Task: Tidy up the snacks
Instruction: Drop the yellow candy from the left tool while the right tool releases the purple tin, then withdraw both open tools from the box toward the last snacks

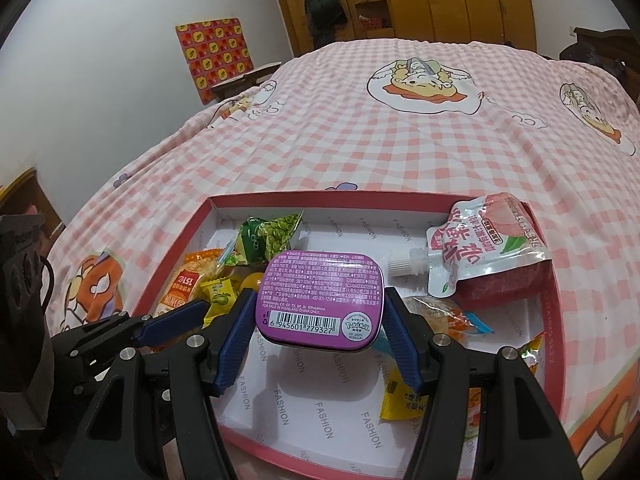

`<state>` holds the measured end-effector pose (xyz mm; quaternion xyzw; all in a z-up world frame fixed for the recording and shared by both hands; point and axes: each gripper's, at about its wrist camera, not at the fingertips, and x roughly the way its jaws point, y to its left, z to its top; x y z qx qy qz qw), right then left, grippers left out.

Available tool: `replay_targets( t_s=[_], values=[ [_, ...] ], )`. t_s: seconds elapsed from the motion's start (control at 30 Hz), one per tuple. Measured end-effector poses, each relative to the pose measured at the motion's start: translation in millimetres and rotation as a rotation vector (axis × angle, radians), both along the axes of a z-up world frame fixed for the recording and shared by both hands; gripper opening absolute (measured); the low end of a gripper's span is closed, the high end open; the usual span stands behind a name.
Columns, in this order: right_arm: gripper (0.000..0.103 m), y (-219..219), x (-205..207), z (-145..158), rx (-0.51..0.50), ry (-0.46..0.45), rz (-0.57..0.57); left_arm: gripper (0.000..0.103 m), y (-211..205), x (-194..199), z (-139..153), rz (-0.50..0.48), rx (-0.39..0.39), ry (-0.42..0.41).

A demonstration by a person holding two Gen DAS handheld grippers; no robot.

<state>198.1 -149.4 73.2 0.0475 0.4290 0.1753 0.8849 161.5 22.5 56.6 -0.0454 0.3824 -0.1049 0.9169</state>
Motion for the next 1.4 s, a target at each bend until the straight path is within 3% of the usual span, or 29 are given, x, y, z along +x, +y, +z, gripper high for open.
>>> replay_targets(
  t_s=[0.2, 0.53, 0.77, 1.4],
  values=[
    [0.071, -2.7, -1.8, 3.6, 0.02, -0.008, -0.012, 0.031, 1.1, -0.5, 0.7, 0.0, -0.009, 0.003],
    [0.071, -8.0, -11.0, 11.3, 0.038, -0.011, -0.022, 0.049, -1.6, -14.8, 15.4, -0.005, -0.017, -0.011],
    [0.071, -13.8, -26.3, 16.8, 0.053, -0.01, -0.029, 0.055, -8.8, -31.1, 28.2, -0.023, 0.004, -0.032],
    [0.071, -33.1, -72.5, 28.5, 0.089, -0.009, -0.065, 0.058, -4.3, -68.4, 33.2, -0.013, -0.009, 0.002]
  ],
)
